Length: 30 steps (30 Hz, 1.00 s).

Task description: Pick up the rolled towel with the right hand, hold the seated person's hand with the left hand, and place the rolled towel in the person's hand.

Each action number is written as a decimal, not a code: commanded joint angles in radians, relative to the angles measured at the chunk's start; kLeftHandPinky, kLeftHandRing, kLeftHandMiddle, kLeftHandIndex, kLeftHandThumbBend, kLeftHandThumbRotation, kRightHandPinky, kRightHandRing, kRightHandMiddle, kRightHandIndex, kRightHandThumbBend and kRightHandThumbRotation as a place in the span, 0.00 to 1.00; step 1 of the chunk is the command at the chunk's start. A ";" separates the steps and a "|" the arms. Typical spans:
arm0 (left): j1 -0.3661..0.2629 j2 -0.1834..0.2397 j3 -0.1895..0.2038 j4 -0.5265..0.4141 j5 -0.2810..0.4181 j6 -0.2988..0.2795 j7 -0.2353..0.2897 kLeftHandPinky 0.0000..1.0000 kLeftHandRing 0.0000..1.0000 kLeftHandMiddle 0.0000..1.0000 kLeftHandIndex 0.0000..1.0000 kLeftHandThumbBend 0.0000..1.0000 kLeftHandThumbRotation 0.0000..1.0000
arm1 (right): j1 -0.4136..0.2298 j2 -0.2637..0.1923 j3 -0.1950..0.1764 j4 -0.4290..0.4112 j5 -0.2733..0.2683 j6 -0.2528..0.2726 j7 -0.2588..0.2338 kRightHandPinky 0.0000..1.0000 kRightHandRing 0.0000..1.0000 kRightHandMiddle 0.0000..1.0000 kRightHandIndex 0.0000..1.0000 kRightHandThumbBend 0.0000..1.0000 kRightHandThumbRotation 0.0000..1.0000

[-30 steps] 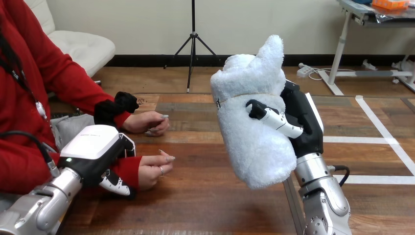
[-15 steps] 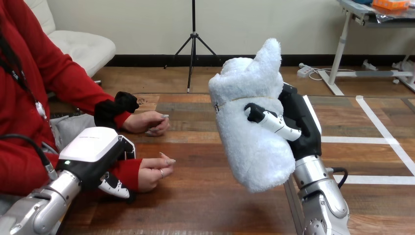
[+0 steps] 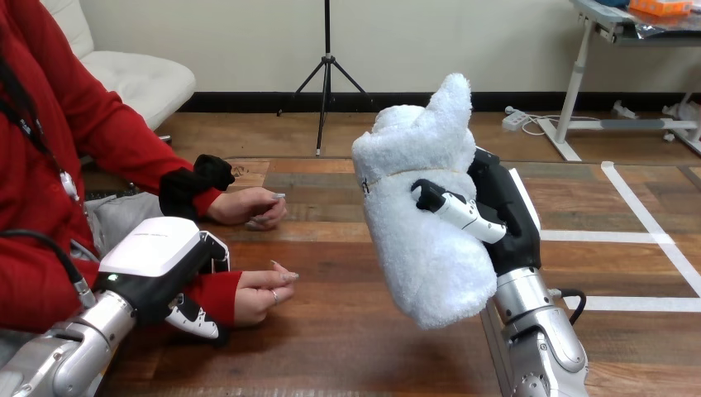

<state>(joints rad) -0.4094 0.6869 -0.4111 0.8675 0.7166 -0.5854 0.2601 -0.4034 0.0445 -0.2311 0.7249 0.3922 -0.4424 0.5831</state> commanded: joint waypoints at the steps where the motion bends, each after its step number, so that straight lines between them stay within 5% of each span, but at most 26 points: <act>1: -0.013 -0.010 0.013 -0.076 -0.014 -0.018 -0.007 0.30 0.31 0.35 0.35 0.76 0.02 | -0.072 0.012 -0.004 -0.010 0.016 -0.025 0.004 0.01 0.07 0.16 0.24 0.49 0.00; 30: -0.002 -0.011 0.030 -0.067 0.000 -0.009 -0.001 0.34 0.34 0.38 0.38 0.78 0.03 | -0.069 0.008 -0.005 -0.006 0.019 -0.028 0.013 0.01 0.07 0.17 0.25 0.49 0.00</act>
<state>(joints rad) -0.3824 0.6922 -0.3848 0.8300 0.7179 -0.5799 0.2397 -0.4034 0.0442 -0.2326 0.7291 0.3928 -0.4482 0.5842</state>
